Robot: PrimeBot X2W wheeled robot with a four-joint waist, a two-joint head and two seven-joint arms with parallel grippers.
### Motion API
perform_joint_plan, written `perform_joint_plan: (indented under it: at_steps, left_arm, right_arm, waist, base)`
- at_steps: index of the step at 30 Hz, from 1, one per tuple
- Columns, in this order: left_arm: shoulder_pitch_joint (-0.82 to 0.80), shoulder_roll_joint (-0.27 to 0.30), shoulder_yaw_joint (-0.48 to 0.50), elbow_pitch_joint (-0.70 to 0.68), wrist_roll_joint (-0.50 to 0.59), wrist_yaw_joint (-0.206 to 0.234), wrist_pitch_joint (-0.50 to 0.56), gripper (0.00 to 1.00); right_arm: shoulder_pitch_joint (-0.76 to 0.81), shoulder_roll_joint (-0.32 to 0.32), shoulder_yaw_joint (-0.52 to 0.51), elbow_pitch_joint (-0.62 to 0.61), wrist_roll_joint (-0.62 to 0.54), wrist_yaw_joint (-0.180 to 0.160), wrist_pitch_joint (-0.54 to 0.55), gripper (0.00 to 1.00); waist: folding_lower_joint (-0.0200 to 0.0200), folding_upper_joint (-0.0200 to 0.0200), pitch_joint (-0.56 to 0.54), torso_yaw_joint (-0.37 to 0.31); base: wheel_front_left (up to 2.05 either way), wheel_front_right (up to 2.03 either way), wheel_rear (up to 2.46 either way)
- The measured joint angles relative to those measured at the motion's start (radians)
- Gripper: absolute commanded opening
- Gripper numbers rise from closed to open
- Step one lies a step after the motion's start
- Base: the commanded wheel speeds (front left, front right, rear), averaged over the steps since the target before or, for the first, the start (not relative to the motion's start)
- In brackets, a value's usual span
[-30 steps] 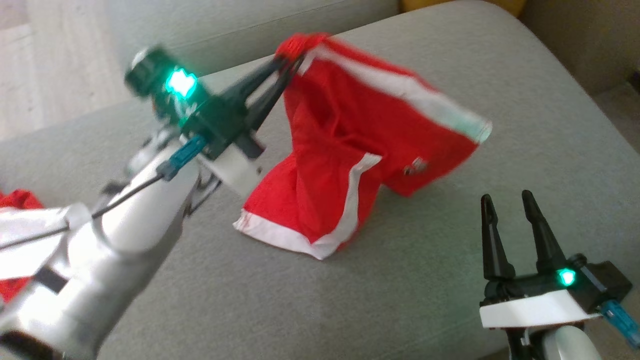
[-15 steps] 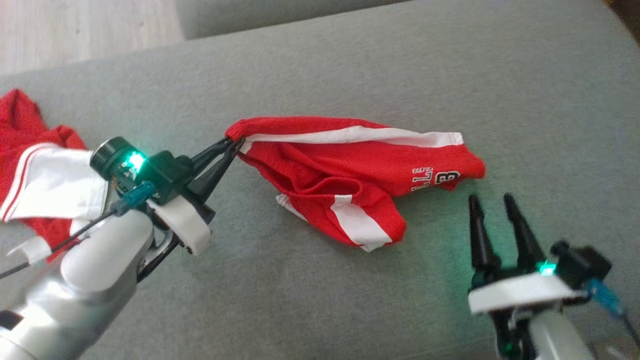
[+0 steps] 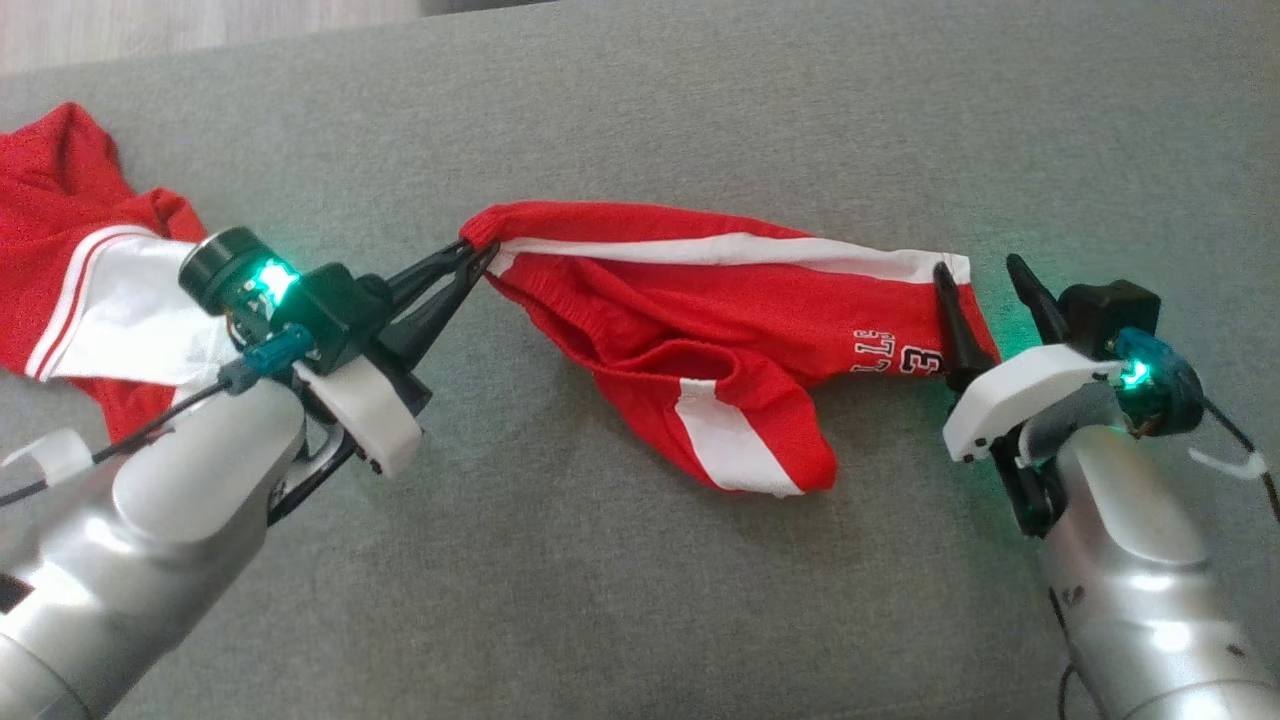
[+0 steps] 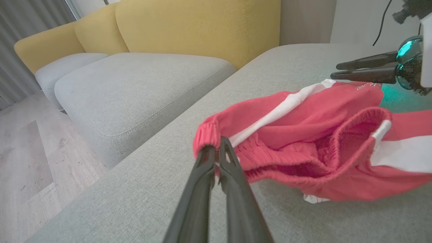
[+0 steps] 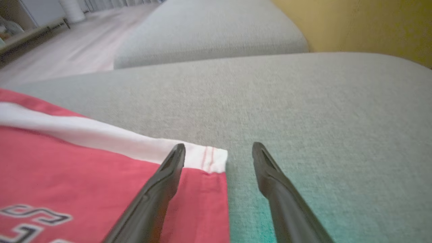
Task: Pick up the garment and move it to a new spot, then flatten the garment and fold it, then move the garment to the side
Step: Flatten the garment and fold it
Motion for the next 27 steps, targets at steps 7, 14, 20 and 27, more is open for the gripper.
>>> perform_joint_plan:
  at_steps: [7,14,20,27]
  left_arm:
    - [-0.031,0.0,-0.018,-0.005,-0.011,0.0,-0.002,0.0]
    - [-0.031,0.018,-0.03,-0.013,-0.018,0.0,-0.003,0.0]
    - [-0.032,0.027,-0.033,-0.017,-0.025,0.0,-0.003,0.0]
    - [-0.097,0.038,0.026,-0.038,0.012,0.0,-0.003,0.0]
  right_arm:
    - [-0.061,-0.007,0.033,0.157,-0.009,0.0,0.019,1.0]
    - [-0.153,-0.007,0.156,0.243,0.038,0.0,0.039,0.45]
    - [-0.188,-0.019,0.245,0.261,0.087,0.0,0.027,0.0]
    - [-0.307,-0.094,0.219,0.206,0.09,0.0,-0.055,0.0]
  waist:
    - [-0.0002,0.0,0.017,0.015]
    - [-0.0002,0.0,0.027,0.009]
    - [-0.0002,0.0,0.034,0.009]
    - [-0.0001,0.0,0.072,-0.011]
  base:
    - [0.0,0.0,0.0]
    - [0.0,0.0,0.0]
    - [0.0,0.0,0.0]
    - [0.0,0.0,0.0]
